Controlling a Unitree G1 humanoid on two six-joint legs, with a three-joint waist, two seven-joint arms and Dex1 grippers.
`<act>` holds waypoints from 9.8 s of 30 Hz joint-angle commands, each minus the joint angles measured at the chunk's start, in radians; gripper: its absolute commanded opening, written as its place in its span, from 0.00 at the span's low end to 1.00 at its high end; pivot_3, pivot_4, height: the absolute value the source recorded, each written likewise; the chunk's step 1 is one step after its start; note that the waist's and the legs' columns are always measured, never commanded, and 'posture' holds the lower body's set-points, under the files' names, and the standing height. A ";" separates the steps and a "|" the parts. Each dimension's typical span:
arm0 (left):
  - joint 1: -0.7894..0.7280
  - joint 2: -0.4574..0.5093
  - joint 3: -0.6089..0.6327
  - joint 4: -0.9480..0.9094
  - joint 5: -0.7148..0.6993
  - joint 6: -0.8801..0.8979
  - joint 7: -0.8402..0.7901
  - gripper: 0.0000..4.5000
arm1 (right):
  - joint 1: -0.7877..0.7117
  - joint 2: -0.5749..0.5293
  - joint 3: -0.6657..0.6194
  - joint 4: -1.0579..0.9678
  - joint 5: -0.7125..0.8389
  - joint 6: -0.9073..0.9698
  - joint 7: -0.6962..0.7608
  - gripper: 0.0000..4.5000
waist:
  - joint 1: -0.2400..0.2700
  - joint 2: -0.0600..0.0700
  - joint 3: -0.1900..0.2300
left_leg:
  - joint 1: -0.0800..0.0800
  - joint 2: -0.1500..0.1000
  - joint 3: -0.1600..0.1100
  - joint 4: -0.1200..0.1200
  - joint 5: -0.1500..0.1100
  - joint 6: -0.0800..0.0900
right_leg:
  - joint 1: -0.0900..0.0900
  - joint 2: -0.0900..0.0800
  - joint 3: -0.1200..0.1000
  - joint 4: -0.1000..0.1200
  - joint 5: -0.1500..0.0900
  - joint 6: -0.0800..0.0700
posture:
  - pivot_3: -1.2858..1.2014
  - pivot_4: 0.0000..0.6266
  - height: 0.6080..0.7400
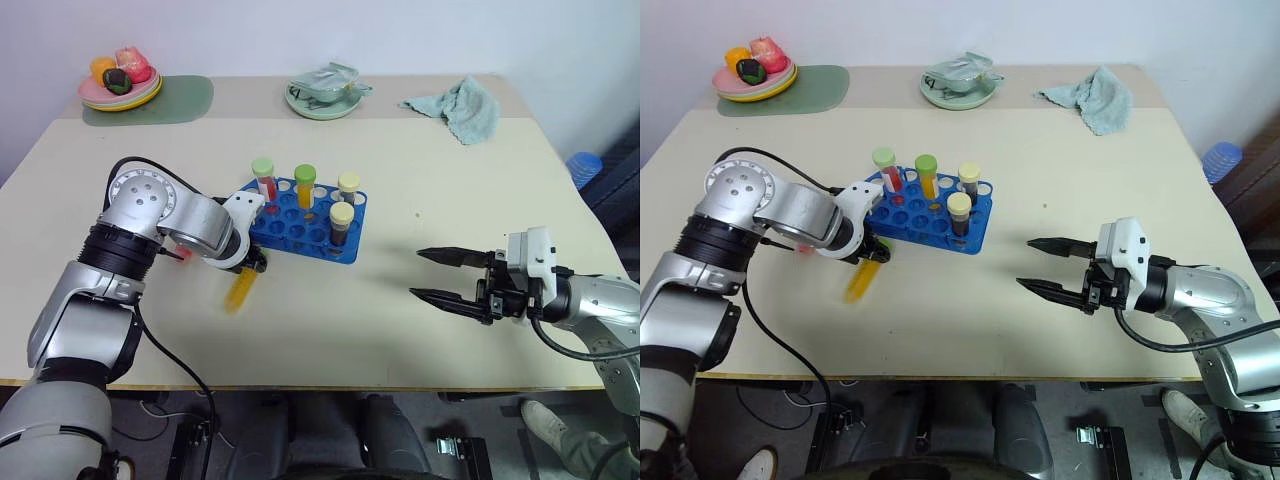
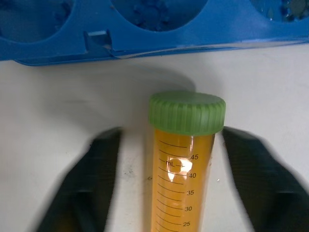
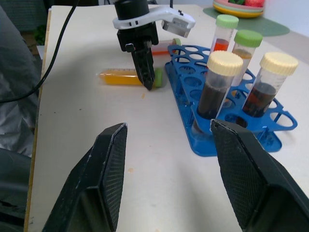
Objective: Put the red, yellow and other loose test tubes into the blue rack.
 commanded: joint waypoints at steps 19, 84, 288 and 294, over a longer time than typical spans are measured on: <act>0.035 0.046 -0.007 -0.103 -0.083 -0.095 0.041 0.18 | -0.077 -0.006 0.012 -0.027 0.007 0.033 -0.006 0.62 | 0.000 0.000 0.000 | 0.000 -0.001 0.001 0.000 0.000 0.000 | 0.000 0.000 0.000 0.000 0.000 0.000 | 0.52 0.24 1.00; 0.660 -0.483 0.314 -0.394 1.639 -1.591 -1.442 0.18 | -0.108 0.044 -0.003 0.029 -0.018 0.029 -0.071 0.62 | 0.002 0.001 -0.001 | 0.000 0.000 0.005 0.001 -0.004 0.007 | 0.002 0.001 -0.001 -0.002 0.001 0.001 | 0.52 0.24 1.00; 0.723 -0.495 0.412 -0.253 1.776 -1.817 -1.327 0.90 | -0.115 0.079 -0.006 0.042 -0.038 0.026 -0.114 0.62 | 0.002 0.000 -0.003 | 0.000 0.000 0.005 0.001 -0.004 0.007 | 0.001 0.000 -0.001 -0.001 0.002 0.002 | 0.52 0.24 1.00; 0.803 -0.453 0.399 -0.404 1.795 -1.702 -1.329 0.90 | -0.096 0.122 0.006 0.040 -0.036 0.025 -0.143 0.62 | 0.000 0.000 -0.003 | 0.000 0.000 0.005 0.001 -0.004 0.007 | 0.001 0.000 0.000 -0.001 0.002 0.002 | 0.52 0.24 1.00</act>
